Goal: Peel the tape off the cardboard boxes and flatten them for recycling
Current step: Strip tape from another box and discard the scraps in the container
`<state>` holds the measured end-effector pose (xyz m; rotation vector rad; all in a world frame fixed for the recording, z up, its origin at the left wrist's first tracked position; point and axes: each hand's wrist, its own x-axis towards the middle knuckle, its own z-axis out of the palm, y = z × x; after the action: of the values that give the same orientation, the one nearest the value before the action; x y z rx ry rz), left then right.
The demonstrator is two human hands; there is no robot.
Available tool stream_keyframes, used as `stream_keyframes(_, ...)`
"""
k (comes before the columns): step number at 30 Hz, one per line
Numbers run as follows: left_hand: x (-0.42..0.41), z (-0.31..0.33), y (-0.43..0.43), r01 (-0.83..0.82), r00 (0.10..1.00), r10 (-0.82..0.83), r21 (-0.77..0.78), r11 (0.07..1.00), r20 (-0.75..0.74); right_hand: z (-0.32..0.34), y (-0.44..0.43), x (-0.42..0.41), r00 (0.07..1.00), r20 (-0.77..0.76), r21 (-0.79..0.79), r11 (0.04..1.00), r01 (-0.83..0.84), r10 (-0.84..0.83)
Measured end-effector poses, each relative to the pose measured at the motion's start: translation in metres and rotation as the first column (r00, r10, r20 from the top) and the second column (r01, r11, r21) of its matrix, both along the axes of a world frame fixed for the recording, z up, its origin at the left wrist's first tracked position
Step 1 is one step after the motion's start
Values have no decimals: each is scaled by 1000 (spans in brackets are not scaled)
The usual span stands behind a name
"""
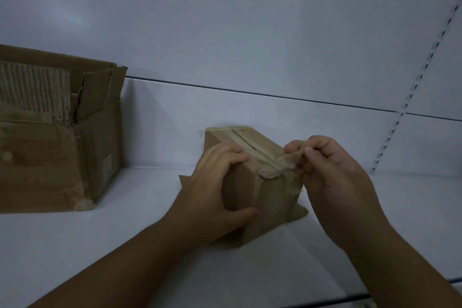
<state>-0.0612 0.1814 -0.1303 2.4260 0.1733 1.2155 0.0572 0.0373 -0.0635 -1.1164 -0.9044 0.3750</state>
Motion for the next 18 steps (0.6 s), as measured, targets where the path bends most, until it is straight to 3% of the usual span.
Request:
stream_keyframes(3, -4, 1, 1, -3, 1000, 2, -42, 999, -28, 13, -3, 14, 995, -92, 18, 999, -34, 36)
stream_keyframes(5, -11, 5, 2, 27, 999, -29, -93, 995, -28, 20, -5, 26, 999, -48, 29, 1000, 8, -6)
stream_keyframes(8, -23, 9, 5, 135, 991, -135, -233, 963, 16, 14, 0, 49, 962, 244, 53, 992, 114, -124)
stream_keyframes(11, -27, 9, 12, 161, 987, -161, -300, 940, 24, -9, 19, 56, 816, 577, -105, 994, 37, 30)
stream_keyframes(13, -26, 11, 16, 147, 988, -155, -338, 930, 4, -22, 34, 56, 724, 686, -134, 990, 33, 69)
stream_keyframes(15, -24, 15, 18, 133, 989, -150, -378, 916, -15, -32, 45, 61, 676, 737, -67, 996, 65, 5)
stream_keyframes(18, -27, 17, 16, 57, 997, -70, -284, 957, -35, -41, 51, 63, 607, 791, 29, 995, 91, -78)
